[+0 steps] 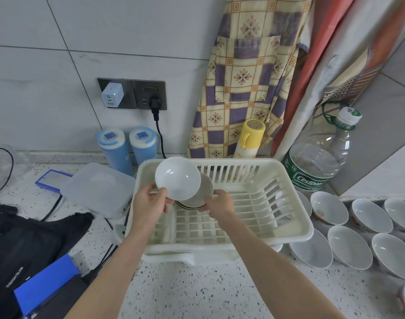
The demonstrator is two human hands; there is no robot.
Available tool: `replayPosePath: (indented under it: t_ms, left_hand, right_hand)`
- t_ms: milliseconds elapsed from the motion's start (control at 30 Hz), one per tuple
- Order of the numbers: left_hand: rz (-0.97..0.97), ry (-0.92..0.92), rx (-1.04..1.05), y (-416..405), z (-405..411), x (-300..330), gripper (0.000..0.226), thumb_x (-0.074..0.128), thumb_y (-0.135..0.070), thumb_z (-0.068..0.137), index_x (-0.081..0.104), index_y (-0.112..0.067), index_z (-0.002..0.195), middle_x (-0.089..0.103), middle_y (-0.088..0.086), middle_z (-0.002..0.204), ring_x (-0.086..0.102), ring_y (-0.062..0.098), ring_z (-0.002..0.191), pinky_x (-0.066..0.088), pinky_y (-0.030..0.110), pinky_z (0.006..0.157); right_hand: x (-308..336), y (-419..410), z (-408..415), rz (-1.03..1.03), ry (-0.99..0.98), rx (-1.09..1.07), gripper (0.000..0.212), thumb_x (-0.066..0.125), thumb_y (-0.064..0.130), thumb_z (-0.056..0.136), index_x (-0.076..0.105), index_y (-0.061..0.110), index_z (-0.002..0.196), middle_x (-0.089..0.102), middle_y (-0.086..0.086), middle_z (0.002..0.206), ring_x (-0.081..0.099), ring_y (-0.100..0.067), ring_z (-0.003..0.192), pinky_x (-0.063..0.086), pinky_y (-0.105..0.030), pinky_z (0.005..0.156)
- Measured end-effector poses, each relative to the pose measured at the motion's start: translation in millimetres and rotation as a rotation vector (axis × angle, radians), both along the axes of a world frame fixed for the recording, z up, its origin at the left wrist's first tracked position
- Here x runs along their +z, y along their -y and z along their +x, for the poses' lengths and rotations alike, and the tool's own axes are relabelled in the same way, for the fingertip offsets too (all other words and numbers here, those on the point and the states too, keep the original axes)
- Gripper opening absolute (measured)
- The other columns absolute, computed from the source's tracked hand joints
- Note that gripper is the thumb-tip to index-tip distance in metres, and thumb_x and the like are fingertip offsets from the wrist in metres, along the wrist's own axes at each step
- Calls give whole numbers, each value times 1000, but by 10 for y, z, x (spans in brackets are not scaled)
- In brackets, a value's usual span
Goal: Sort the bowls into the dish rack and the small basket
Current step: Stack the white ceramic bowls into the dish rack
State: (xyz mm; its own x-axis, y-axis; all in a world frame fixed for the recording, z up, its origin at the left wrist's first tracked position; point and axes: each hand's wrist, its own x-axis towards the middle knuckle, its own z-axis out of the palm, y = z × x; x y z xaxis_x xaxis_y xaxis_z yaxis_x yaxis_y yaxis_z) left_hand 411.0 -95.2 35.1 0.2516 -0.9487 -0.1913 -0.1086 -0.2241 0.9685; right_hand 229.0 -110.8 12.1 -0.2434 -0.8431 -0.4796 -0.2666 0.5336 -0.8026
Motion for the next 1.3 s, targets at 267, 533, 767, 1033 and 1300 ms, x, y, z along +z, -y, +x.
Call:
replayPosePath:
  t_ms: [267,533,767,1033,1300]
  left_hand:
    - [40,99,-106,12,-76,-18,23,50,-19,87,66,-18,103,75,0,67,48,5,40,42,26,50]
    - [91,102,-212,129,-224,-48,18,51,-18,92,63,-15,105,76,4,68,49,7,38,37,15,38]
    - [-3,169,-255,105,-250,-114,39,56,-30,97,47,-27,135,76,3,80,55,4,40,46,17,41]
    - [-31,242,-225,114,-218,-157,52,66,-23,91,48,-24,140,74,0,72,58,-3,42,41,11,45]
    - [-12,441,-240,185,-142,-271,47,67,-33,89,56,-29,135,73,1,71,57,2,49,38,18,49]
  right_hand:
    - [163,-109,-74,-297,-63,-16,36,37,42,97,62,23,114,72,3,85,63,-3,75,40,-19,58]
    - [300,-33,-153,-271,-186,105,39,46,10,87,60,15,123,60,-6,59,44,-16,45,38,-24,47]
    - [322,-8,-158,-239,-236,102,40,45,7,87,58,10,125,73,-16,85,50,-19,51,41,-25,49]
    - [296,37,-142,-209,-274,101,40,46,10,89,57,11,127,72,-14,90,55,-22,59,43,-26,53]
    - [247,57,-80,-200,-331,150,45,43,11,90,56,13,134,73,-15,97,52,-24,67,40,-25,57]
